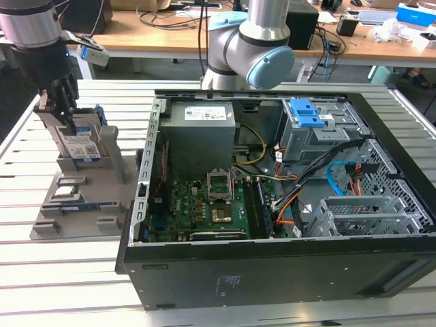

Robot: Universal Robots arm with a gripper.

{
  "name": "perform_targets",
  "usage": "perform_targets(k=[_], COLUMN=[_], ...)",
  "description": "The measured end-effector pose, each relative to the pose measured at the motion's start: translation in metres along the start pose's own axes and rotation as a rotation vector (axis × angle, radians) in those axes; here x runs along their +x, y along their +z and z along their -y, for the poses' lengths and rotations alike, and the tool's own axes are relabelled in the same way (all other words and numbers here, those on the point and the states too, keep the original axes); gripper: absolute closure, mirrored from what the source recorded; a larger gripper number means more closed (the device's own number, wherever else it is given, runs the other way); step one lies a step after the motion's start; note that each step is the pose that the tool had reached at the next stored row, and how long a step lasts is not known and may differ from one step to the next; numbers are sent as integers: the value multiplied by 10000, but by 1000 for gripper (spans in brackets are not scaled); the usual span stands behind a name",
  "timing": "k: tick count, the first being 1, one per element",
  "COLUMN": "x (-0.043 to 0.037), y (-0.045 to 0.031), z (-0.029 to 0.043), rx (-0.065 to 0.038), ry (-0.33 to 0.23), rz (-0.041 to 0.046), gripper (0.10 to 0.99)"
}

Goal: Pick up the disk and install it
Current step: 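Pick up the disk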

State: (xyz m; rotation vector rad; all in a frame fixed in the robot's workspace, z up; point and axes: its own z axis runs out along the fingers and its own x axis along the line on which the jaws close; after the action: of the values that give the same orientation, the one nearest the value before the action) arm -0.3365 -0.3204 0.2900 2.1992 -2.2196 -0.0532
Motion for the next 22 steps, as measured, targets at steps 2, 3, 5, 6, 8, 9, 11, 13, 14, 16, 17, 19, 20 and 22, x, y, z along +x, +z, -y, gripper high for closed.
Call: perform_targets(k=[2, 3, 5, 6, 8, 9, 11, 13, 14, 16, 17, 19, 20, 22], x=[-3, -4, -5, -6, -8, -8, -9, -10, -10, -11, -11, -12, -12, -13], y=[-60, -88, -124, -151, -207, -235, -284, -325, -356, -416, -432, -479, -496, -542], z=[-3, -4, -5, -6, -8, -9, -11, -12, -13, -15, -16, -18, -18, -20], rx=[0, 0, 0, 0, 0, 0, 0, 0, 0, 0, 0, 0, 0, 0], ry=[2, 1, 2, 2, 2, 2, 2, 2, 2, 2, 2, 2, 2, 2], rz=[1, 0, 0, 1, 0, 0, 0, 0, 0, 0, 0, 0, 0, 0], gripper=[725, 725, 725, 725, 725, 725, 725, 725, 725, 725, 725, 725, 725, 725])
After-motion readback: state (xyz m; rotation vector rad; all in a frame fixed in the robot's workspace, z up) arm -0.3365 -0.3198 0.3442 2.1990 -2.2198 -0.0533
